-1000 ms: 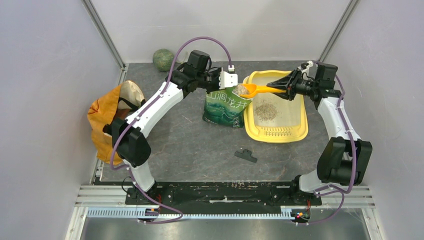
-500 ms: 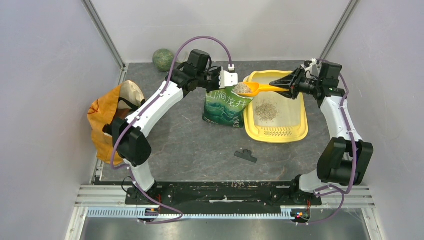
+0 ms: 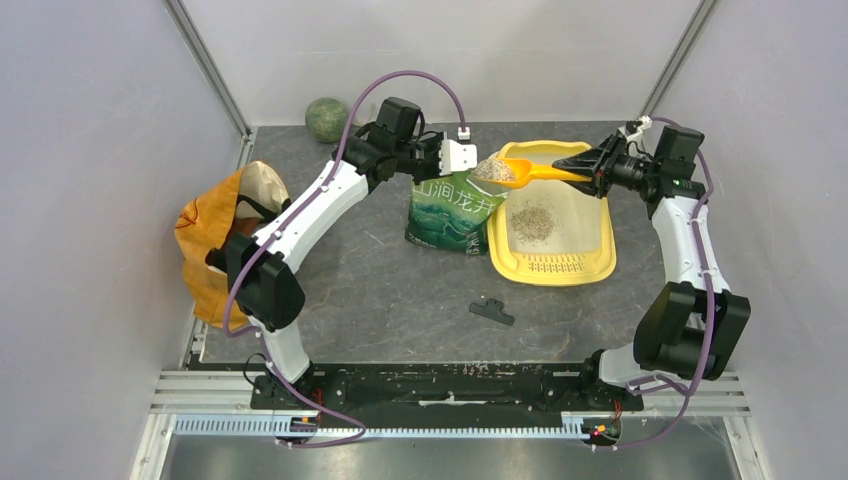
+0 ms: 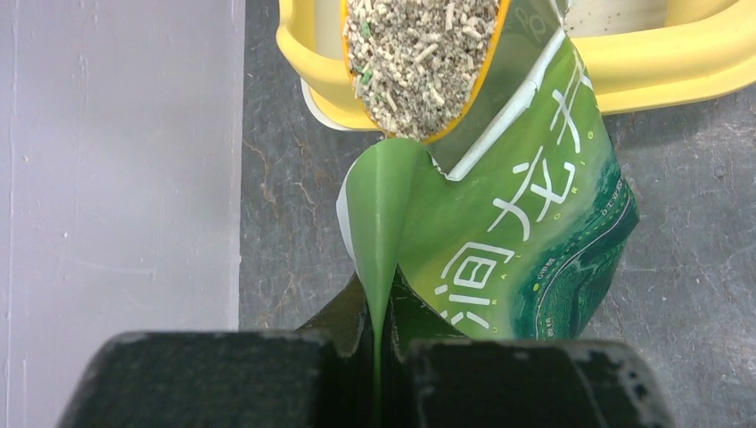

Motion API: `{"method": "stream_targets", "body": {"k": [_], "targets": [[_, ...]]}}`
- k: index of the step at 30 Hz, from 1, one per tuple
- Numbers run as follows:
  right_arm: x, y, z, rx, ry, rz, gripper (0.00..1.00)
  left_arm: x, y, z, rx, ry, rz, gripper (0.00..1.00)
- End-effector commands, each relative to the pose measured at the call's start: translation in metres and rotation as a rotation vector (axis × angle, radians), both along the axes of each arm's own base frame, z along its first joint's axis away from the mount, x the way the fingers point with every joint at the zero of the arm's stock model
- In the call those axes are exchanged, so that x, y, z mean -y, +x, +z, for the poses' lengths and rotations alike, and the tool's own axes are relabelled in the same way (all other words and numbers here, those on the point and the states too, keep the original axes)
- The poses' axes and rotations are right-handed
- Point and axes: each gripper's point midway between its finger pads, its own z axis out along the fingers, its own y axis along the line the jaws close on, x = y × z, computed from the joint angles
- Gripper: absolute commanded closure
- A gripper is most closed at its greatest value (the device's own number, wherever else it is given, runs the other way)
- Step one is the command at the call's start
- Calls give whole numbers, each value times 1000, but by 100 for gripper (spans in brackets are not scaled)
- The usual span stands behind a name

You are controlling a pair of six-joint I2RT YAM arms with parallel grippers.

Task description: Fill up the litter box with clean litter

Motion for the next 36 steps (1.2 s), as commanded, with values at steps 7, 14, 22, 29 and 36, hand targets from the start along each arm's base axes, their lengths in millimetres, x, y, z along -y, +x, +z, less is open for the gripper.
{"method": "stream_targets", "body": {"k": [7, 14, 22, 29, 36], "targets": [[9, -18, 18, 73, 15, 18, 100, 11, 8, 46, 131, -67, -33, 98], [18, -28, 15, 71, 22, 3, 100, 10, 8, 44, 128, -59, -34, 98], [33, -40, 17, 79, 40, -31, 100, 10, 7, 43, 124, -55, -39, 98], [52, -44, 18, 82, 48, -90, 100, 10, 5, 41, 123, -46, -51, 98], [89, -33, 21, 113, 16, -186, 100, 9, 4, 42, 127, -41, -57, 98]]}}
